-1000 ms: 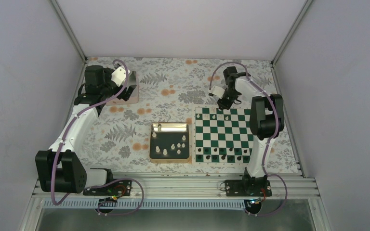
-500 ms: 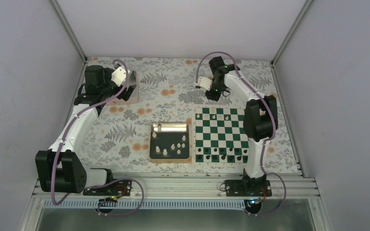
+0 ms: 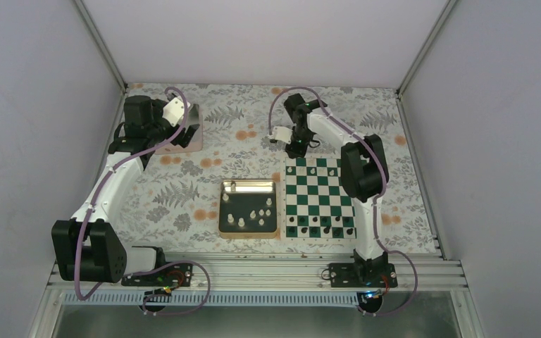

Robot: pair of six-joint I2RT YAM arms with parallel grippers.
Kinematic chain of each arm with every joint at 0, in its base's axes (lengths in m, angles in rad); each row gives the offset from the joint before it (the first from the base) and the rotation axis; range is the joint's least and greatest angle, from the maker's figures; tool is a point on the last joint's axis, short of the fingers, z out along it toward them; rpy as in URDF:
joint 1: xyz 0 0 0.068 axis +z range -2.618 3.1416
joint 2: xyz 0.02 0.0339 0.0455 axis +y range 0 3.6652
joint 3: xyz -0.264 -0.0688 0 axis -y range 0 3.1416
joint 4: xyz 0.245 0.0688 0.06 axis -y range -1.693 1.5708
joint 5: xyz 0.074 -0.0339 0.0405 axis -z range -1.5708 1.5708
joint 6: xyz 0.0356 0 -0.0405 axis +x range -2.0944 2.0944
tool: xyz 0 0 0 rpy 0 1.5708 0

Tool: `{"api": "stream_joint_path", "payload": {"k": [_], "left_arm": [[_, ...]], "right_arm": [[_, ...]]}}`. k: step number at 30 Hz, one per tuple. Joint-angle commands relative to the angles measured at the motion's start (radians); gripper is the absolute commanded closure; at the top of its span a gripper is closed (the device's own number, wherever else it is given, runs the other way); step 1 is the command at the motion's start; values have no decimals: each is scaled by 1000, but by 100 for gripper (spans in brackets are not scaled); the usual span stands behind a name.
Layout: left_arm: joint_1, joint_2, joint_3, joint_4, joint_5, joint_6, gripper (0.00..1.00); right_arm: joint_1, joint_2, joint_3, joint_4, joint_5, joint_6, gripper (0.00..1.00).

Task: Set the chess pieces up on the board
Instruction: Place the chess piece on the chessboard.

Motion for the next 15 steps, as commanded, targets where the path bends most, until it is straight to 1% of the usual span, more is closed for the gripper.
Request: {"api": "stream_joint_path", "payload": {"k": [1, 15], "left_arm": [[3, 4, 4, 0, 5, 18, 0], [4, -1, 0, 1, 6, 20, 0]], "right_arm": [[10, 24, -1, -19, -1, 4, 85], [14, 74, -7, 9, -11, 7, 85]]}}
